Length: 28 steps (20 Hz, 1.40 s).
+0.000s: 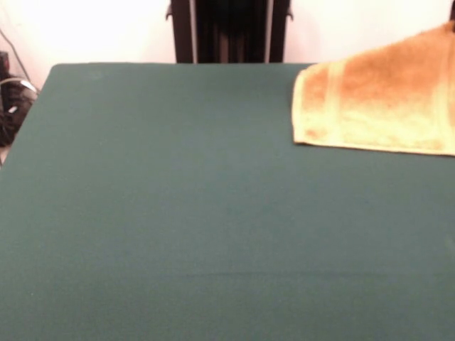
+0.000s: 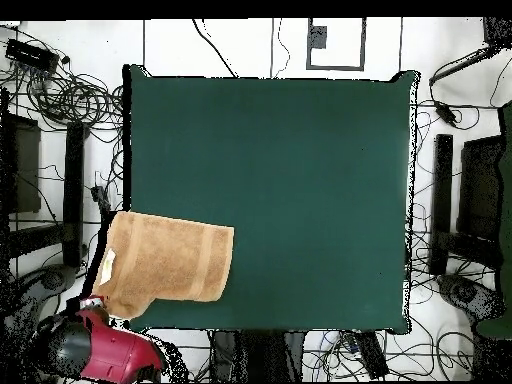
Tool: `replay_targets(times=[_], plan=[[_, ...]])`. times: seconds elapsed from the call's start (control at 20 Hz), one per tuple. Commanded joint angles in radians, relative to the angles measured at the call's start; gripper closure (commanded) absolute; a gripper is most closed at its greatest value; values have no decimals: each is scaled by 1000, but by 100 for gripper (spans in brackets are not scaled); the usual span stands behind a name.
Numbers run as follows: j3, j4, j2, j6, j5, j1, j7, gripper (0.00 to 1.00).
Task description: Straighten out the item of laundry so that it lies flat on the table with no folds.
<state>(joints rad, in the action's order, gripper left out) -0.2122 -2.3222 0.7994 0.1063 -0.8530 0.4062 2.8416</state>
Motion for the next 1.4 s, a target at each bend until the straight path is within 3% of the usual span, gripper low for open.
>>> replay_targets(times=[0.05, 0.1, 0.15, 0.3, 0.5, 0.6, 0.85, 1.1, 1.3, 1.4], plan=[[73, -5, -146, -47, -34, 50, 194, 100], [127, 16, -172, -51, -26, 81, 161, 100], [177, 44, -204, -67, 8, 98, 107, 0], [264, 88, -285, -144, 44, 114, 15, 0], [331, 144, -351, -177, 62, 132, 11, 0], [245, 127, -341, -218, 132, 43, 42, 0], [200, 83, -276, -164, 206, -33, 52, 0], [356, 149, -187, 45, 298, -40, -54, 0], [271, 170, -143, -47, 404, -199, -67, 0], [295, 199, -138, -35, 440, -203, -76, 0]])
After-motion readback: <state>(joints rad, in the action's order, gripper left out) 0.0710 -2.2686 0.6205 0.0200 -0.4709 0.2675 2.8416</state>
